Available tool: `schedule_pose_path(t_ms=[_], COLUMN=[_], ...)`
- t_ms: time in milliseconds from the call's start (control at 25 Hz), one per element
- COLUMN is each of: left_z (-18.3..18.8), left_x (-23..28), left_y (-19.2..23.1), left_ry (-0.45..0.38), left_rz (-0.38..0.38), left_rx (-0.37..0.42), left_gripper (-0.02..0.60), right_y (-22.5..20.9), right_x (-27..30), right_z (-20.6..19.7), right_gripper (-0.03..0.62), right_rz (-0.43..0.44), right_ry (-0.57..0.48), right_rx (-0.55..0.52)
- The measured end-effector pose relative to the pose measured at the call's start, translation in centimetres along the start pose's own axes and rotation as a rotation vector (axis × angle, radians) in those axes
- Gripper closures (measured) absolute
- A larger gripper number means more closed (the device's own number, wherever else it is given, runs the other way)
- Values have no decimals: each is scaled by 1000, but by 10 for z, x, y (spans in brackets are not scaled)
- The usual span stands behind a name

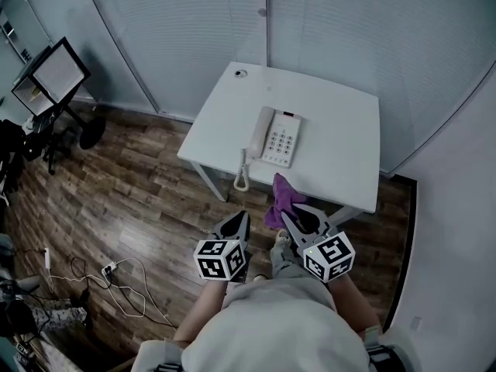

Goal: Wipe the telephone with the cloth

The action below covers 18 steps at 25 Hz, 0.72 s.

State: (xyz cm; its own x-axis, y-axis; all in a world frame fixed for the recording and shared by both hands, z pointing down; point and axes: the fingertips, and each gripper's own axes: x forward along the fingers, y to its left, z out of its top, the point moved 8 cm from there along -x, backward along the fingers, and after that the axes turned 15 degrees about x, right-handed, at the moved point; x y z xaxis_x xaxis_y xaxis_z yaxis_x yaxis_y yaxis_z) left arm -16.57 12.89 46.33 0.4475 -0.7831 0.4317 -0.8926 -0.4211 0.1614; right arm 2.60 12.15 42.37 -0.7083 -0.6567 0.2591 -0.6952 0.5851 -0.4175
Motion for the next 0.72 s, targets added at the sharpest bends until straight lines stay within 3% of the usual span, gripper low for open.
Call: schedule_pose_path(t_ms=[720], left_z=[-31], left_x=[-70], left_y=[-16], left_ry=[6], left_rz=[41], left_rx=[51], left_gripper=[560], right_y=[58], right_x=[-34], right_z=[-28], right_gripper=[513], right_rz=[23], right_ry=[-16], right_rx=[-24])
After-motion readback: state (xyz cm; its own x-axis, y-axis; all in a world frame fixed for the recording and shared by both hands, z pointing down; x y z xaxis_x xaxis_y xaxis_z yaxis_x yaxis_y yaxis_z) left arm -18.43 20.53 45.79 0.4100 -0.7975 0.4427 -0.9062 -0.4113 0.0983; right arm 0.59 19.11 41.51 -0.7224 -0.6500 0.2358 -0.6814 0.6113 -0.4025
